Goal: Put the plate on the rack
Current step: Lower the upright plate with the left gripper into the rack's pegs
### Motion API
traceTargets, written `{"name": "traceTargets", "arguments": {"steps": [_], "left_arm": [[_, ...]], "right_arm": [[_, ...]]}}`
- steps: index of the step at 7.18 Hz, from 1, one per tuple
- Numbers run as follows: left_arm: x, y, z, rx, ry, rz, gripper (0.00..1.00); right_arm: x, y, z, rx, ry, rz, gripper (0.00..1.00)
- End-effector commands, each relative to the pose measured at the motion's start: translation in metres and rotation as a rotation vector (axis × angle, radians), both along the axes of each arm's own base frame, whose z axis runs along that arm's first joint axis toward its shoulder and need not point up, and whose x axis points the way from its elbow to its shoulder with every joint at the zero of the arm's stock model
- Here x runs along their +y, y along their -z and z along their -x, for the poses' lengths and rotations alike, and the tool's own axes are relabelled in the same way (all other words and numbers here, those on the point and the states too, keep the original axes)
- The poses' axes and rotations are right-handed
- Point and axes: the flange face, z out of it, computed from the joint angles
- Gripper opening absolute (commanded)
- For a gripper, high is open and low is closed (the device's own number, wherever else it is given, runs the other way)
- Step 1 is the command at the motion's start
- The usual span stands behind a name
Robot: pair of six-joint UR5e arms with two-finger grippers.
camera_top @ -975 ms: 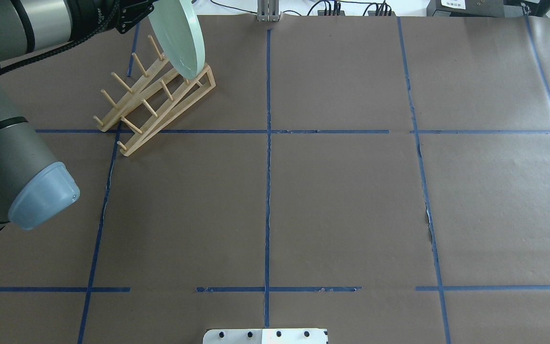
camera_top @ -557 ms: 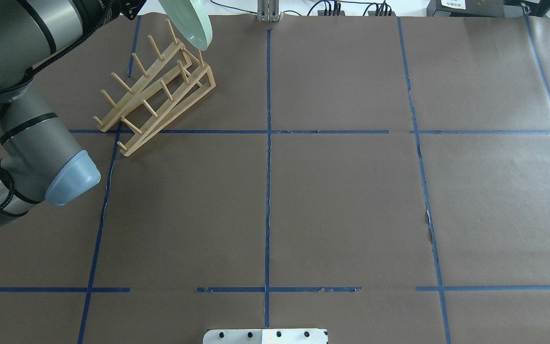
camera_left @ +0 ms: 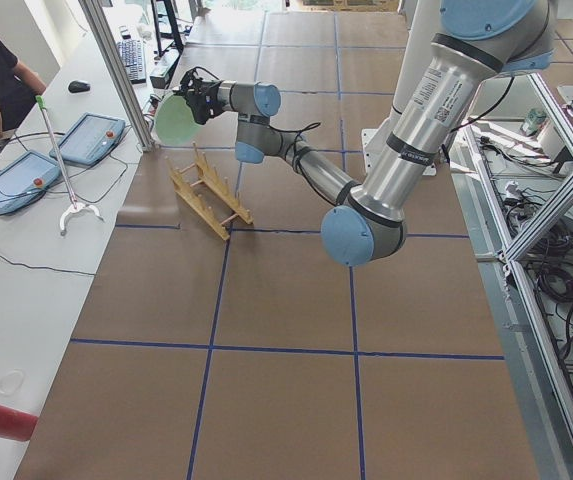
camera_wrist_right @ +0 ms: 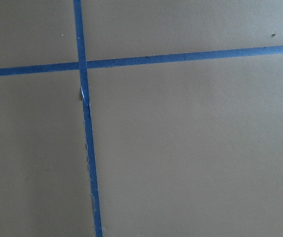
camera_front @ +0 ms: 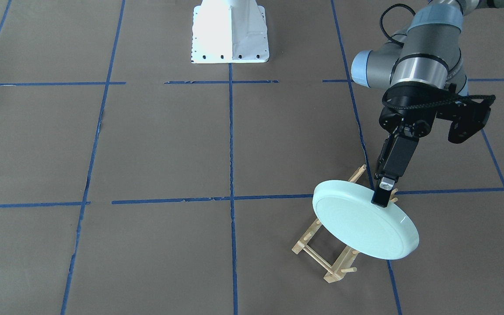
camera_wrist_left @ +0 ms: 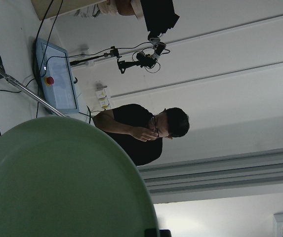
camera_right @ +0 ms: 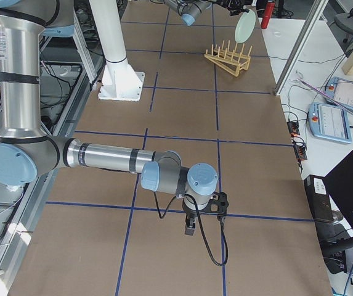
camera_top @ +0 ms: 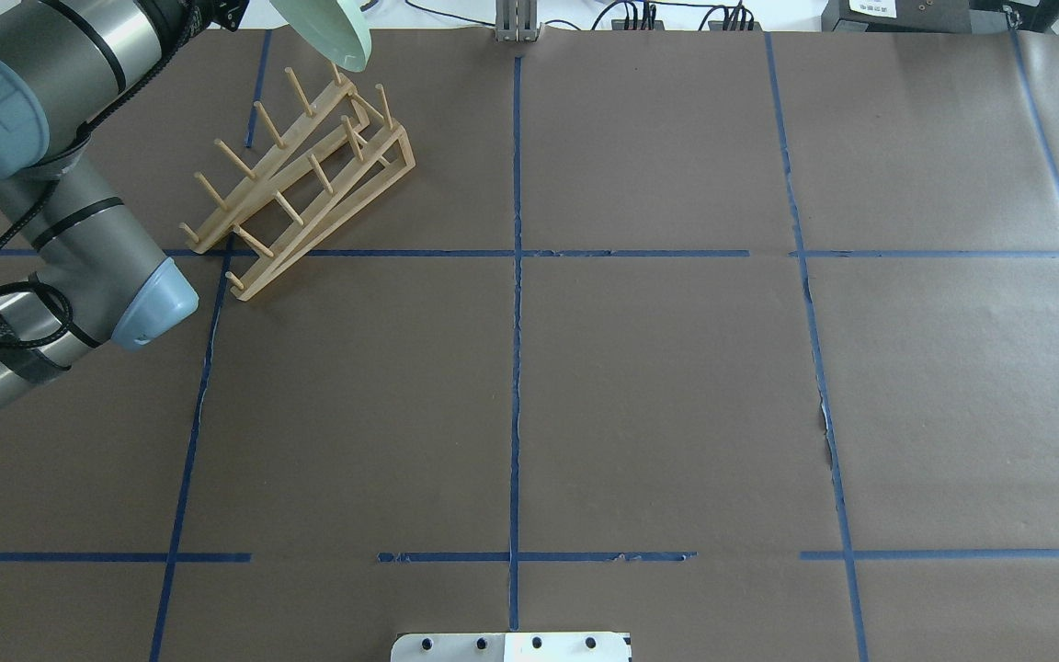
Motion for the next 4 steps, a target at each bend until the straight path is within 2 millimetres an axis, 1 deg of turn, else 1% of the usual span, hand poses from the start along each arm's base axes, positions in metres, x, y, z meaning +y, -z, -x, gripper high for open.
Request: {"name": "traceTargets", "arguments": {"steps": [1, 3, 4], "left_arm": [[-0.0127, -0.0191, -0.0038, 0.02, 0.002, 0.031, 0.0], [-0.0184, -0.0255, -0.0097, 0.014, 0.0, 0.048, 0.0], [-0.02, -0.0252, -0.011, 0.013, 0.0, 0.049, 0.0]], "right_arm": [[0.0001, -0.0003, 0.0, 0.0, 0.0, 0.0, 1.0], [-0.0001, 0.0005, 0.0, 0.0, -0.001, 0.0, 1.0], [-0.0001, 0.0005, 0.0, 0.0, -0.001, 0.0, 1.0]]}}
